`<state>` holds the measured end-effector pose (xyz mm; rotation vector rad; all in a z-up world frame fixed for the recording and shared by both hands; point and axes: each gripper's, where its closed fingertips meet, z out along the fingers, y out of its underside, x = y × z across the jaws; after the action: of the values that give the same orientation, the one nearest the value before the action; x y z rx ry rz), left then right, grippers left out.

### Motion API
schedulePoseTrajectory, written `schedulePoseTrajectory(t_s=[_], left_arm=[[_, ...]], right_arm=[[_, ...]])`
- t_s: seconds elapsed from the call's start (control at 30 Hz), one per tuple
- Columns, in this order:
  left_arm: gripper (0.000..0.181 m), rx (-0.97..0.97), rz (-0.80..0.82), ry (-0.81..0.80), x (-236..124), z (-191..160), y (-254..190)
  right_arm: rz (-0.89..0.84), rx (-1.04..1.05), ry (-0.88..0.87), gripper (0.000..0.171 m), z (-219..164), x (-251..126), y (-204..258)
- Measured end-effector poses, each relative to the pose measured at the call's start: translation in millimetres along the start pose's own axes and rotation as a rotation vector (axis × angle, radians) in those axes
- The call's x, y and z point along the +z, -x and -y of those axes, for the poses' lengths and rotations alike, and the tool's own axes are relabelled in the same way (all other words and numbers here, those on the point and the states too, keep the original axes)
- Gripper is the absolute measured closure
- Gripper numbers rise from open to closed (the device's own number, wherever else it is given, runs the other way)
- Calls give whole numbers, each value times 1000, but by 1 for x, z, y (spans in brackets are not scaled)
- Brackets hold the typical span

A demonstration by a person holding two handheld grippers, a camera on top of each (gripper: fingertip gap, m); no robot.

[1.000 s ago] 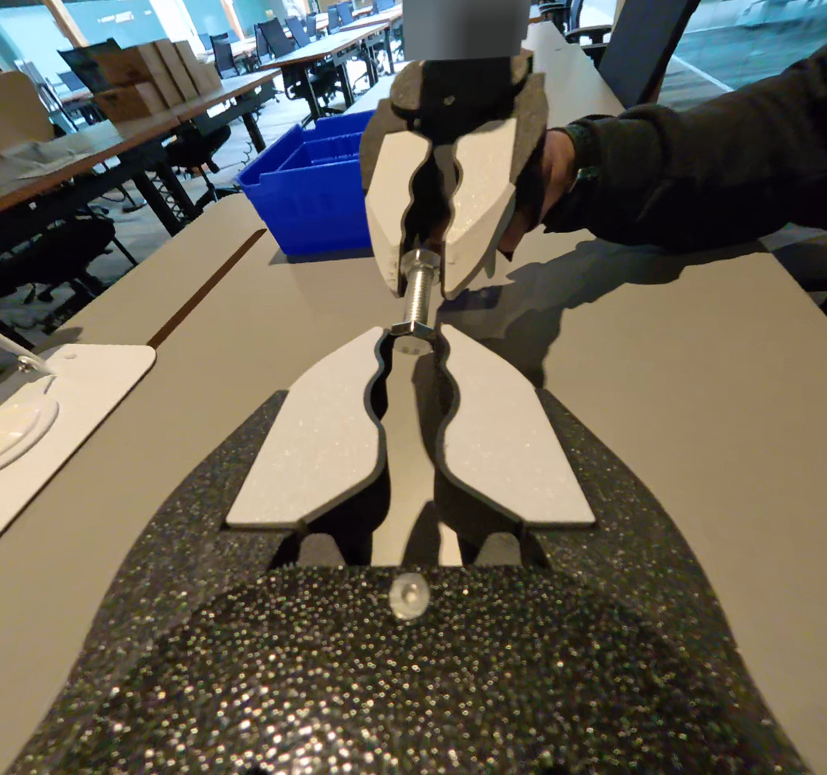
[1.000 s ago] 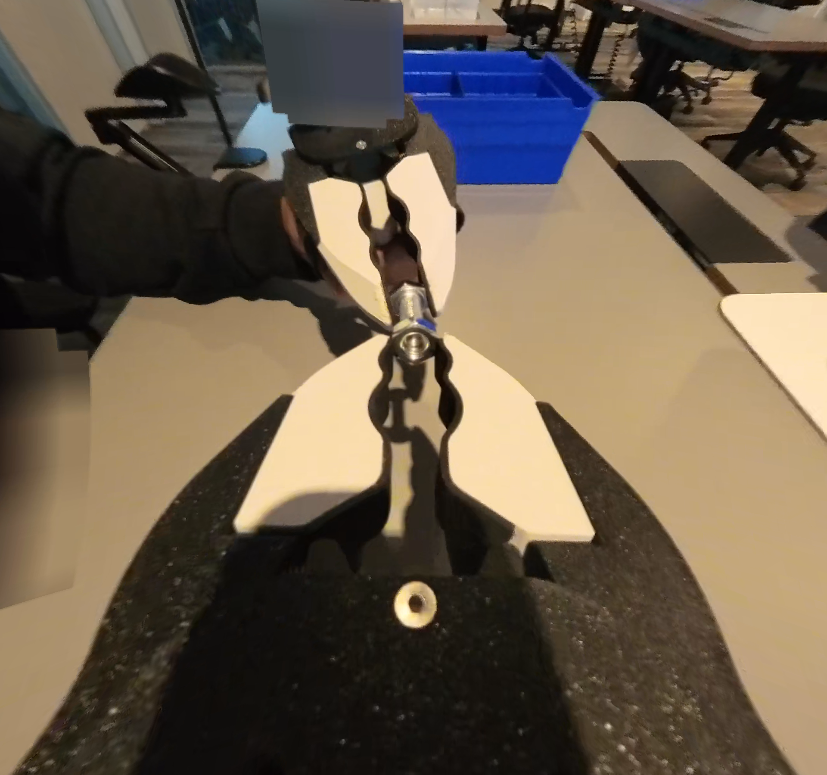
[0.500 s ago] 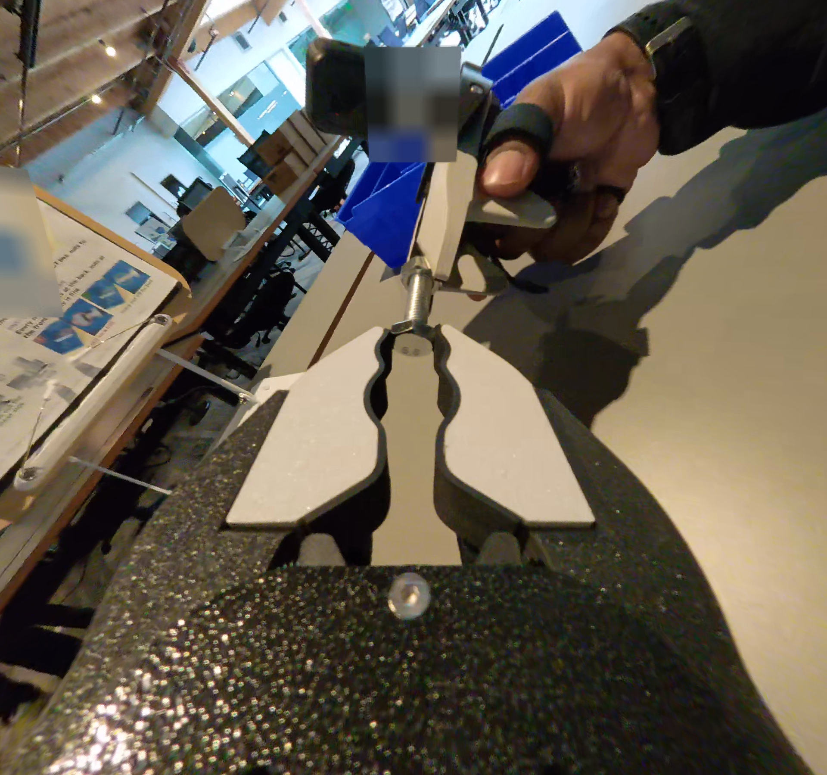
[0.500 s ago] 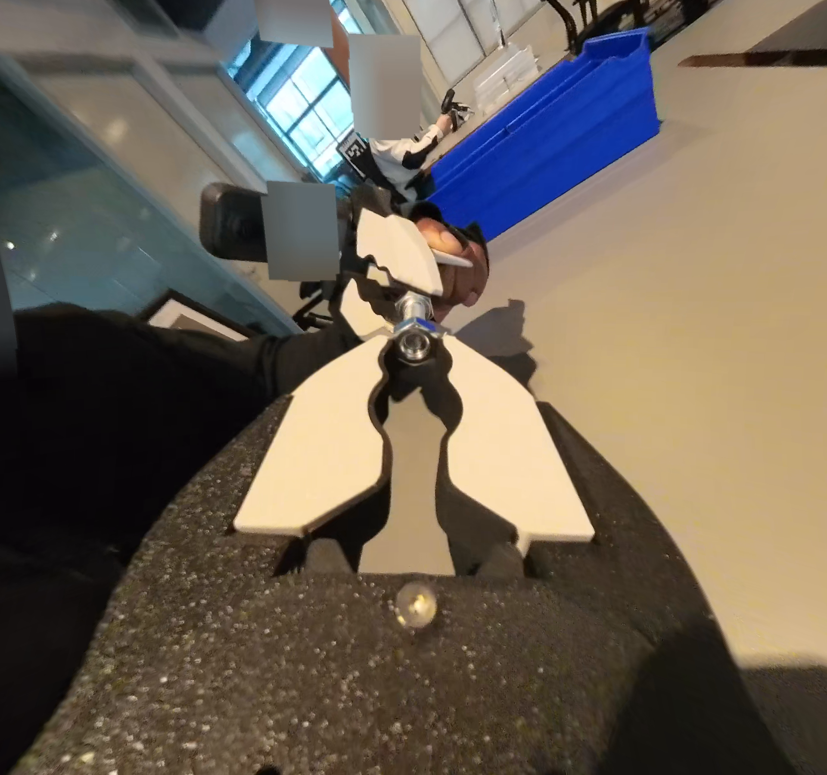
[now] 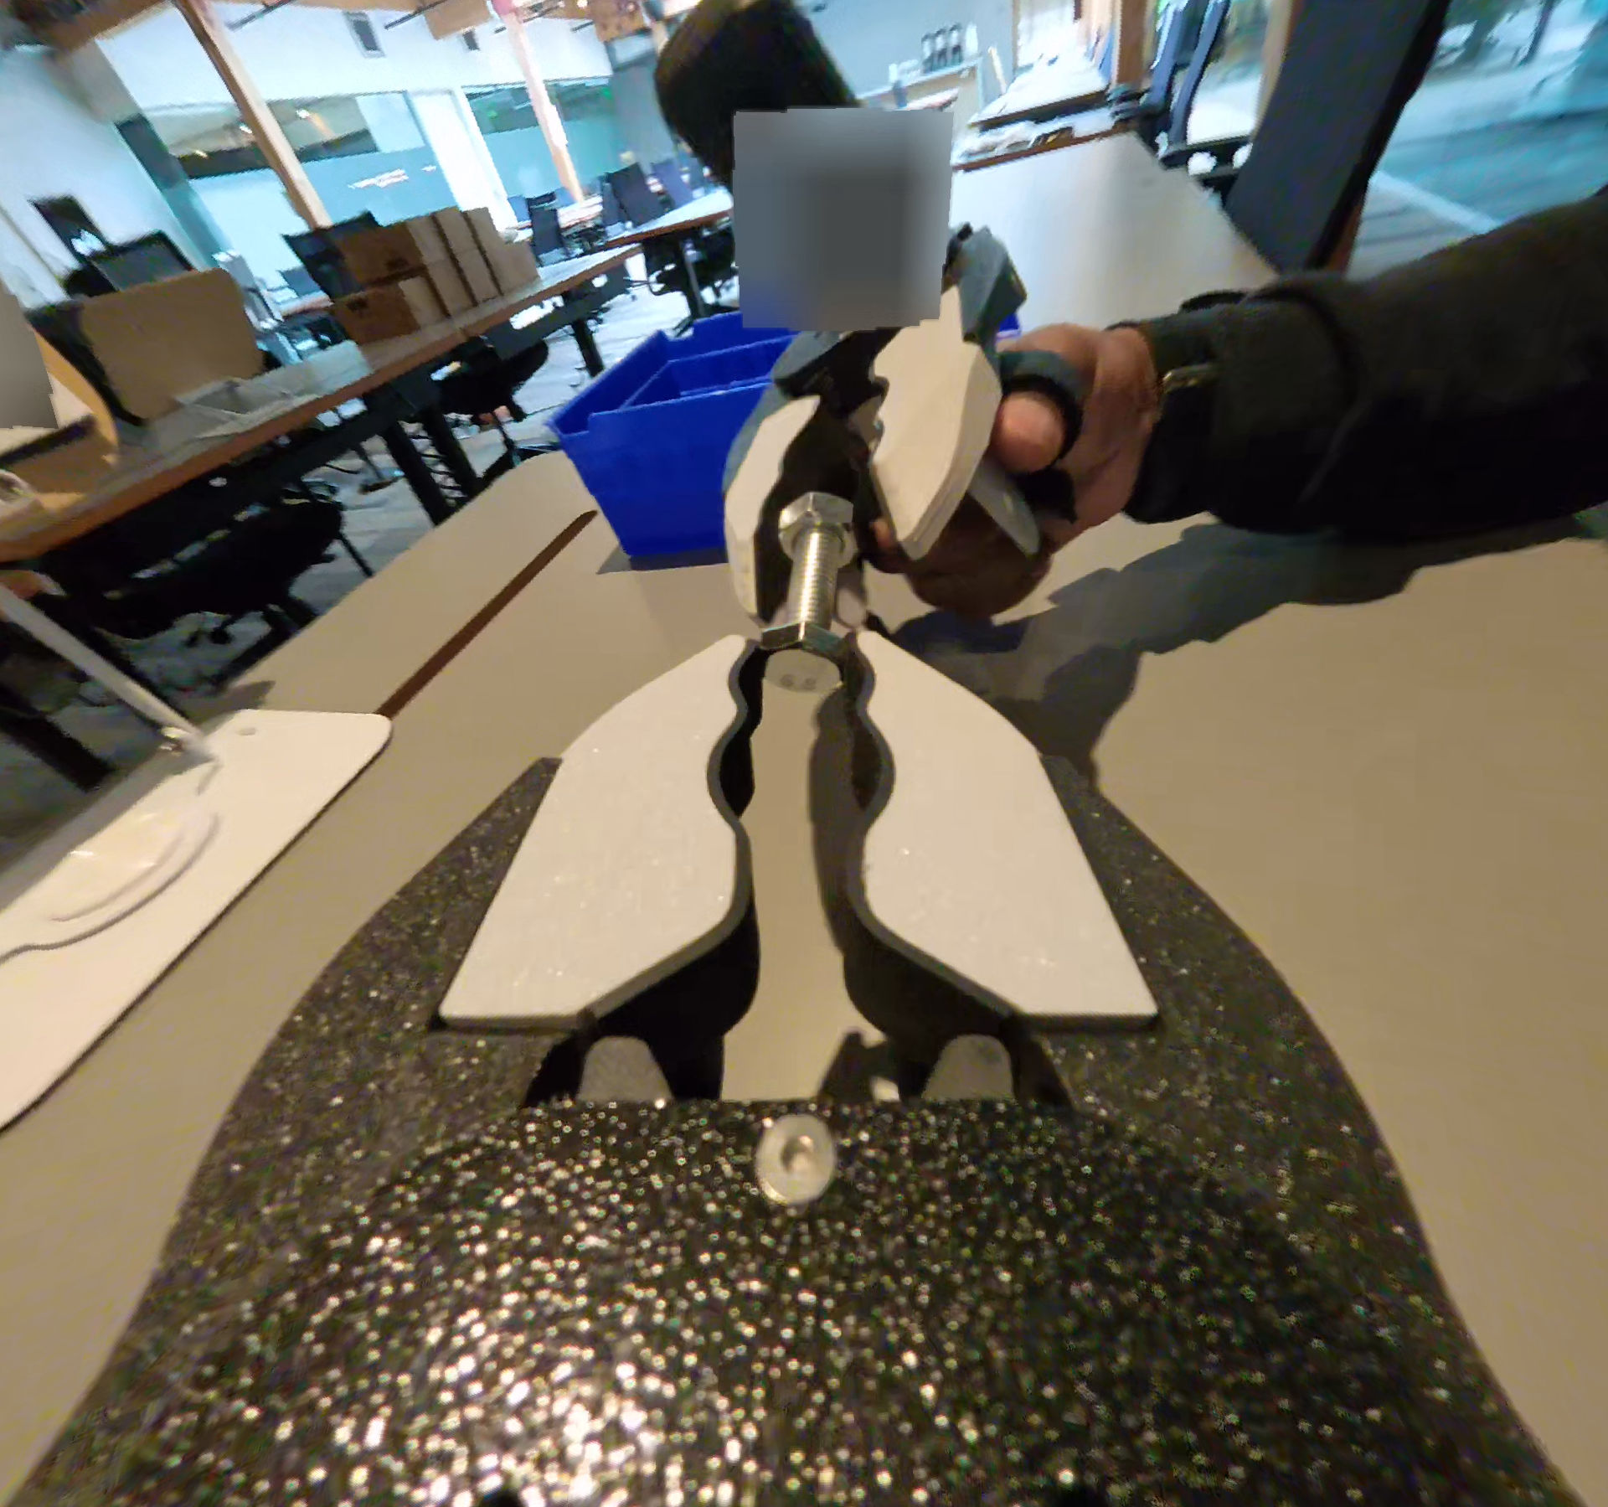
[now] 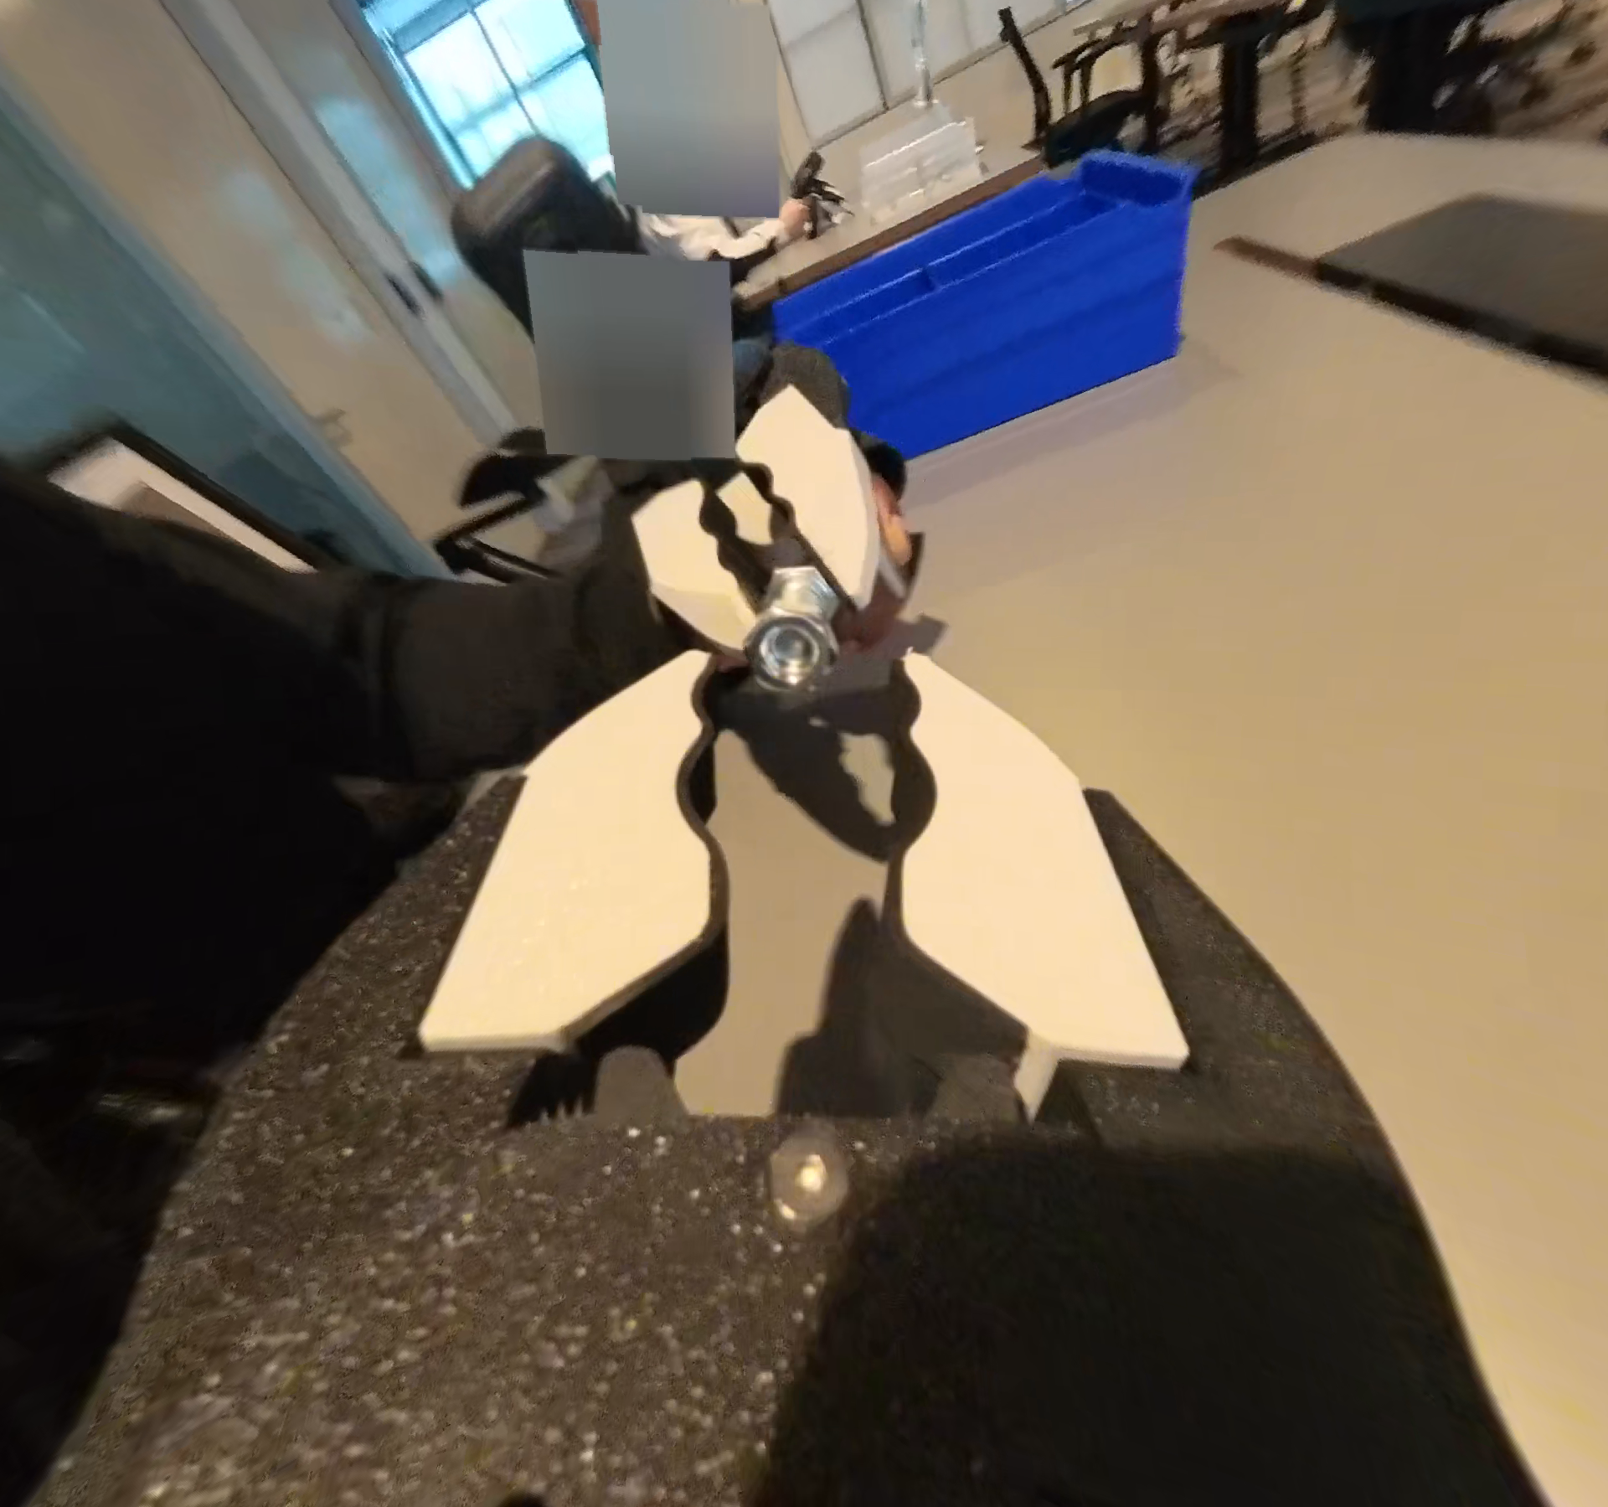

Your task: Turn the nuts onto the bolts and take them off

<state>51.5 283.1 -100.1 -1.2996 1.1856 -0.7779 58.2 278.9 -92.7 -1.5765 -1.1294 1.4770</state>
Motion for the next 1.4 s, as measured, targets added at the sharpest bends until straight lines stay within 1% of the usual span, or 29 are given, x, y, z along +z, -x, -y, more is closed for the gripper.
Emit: schedulePoseTrajectory(t_s=[0.1, 0.23, 0.33, 0.6, 0.77, 0.9, 1.0, 1.1, 1.17, 1.3, 1.33, 1.4], left_arm=[[164, -89, -60, -20, -2, 0, -1], [164, -182, -121, -11, -3, -4, -3], [164, -226, -150, -9, -3, -7, -4], [164, -289, -243, 5, -2, -9, -15], [164, -319, -288, 11, -1, -10, -20], [164, -320, -306, 22, 0, -11, -24], [164, -267, -270, 24, -1, -10, -21], [164, -142, -181, 40, -1, -9, -15], [164, -9, -97, 54, -1, -8, -10], [164, 266, 80, 118, -3, -5, -1], [164, 292, 103, 132, -3, -5, 1], [164, 252, 109, 122, -3, -5, 3]], right_arm=[[-81, -188, 16, 133, 5, -10, -5], [-137, -443, 49, 135, 8, -18, 3], [-178, -572, 89, 135, 6, -17, 7], [-178, -705, 148, 142, -5, -9, 13], [-177, -745, 167, 145, -8, -7, 14], [-173, -753, 184, 153, -12, -4, 15], [-168, -696, 173, 153, -11, -4, 13], [-151, -566, 142, 153, -7, -3, 10], [-114, -421, 98, 153, -4, -3, 8], [8, -26, -13, 153, 2, -2, 3], [35, 60, -41, 153, 3, -2, 1], [77, 136, -98, 152, 7, -3, 0]])
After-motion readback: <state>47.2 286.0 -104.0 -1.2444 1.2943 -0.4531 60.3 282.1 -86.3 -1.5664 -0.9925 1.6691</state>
